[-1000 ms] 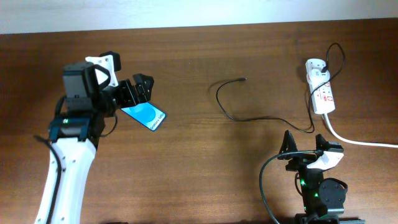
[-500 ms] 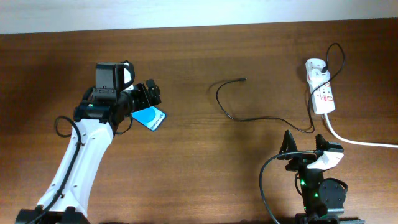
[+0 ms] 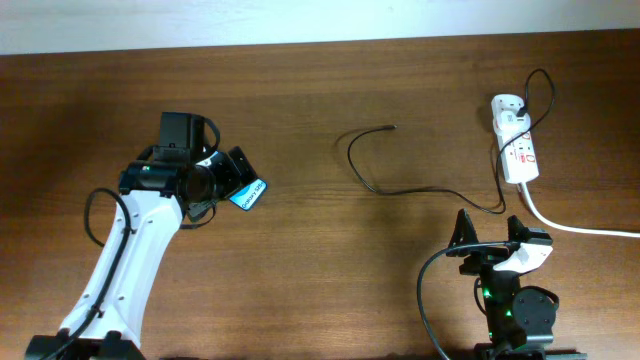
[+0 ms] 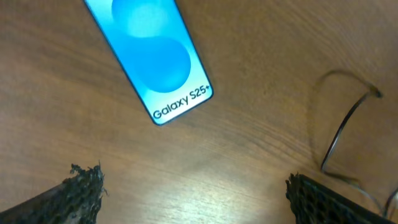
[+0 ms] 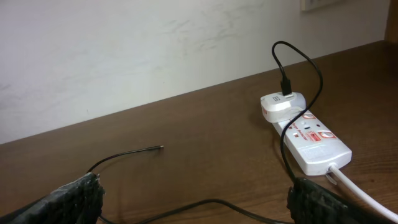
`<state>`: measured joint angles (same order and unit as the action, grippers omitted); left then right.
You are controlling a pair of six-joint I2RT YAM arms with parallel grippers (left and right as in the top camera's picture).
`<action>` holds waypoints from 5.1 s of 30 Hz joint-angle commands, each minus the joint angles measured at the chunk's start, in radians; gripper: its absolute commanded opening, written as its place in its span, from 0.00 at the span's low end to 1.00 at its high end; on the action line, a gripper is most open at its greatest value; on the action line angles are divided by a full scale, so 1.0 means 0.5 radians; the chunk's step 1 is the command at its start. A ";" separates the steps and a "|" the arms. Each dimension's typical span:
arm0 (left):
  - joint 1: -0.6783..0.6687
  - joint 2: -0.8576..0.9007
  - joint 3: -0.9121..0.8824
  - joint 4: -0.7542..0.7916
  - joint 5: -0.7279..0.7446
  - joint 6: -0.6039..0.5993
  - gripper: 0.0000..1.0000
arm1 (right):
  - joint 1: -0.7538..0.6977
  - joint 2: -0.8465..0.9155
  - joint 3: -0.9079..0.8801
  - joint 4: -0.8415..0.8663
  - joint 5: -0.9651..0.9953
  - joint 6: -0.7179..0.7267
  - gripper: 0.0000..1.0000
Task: Plug charger to phone and switch on socket
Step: 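Lift the phone with the left gripper and rotate it, then raise the phone upright in the left gripper, bottom edge toward the right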
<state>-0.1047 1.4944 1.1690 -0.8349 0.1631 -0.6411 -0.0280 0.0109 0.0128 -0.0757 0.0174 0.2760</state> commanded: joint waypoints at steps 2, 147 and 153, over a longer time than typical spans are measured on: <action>-0.001 0.057 0.024 -0.056 -0.053 -0.472 0.99 | 0.017 -0.014 -0.014 -0.008 -0.011 -0.021 0.99; 0.026 1.595 0.824 -0.278 -0.146 -0.999 0.97 | 0.017 -0.014 -0.014 -0.008 -0.011 -0.021 0.99; 0.041 1.595 0.745 -0.188 -0.175 -1.035 0.96 | 0.017 -0.014 -0.014 -0.008 -0.011 -0.021 0.99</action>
<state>-0.0845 2.1971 1.6100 -0.9611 0.0212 -1.1301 -0.0280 0.0109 0.0128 -0.0757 0.0174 0.2756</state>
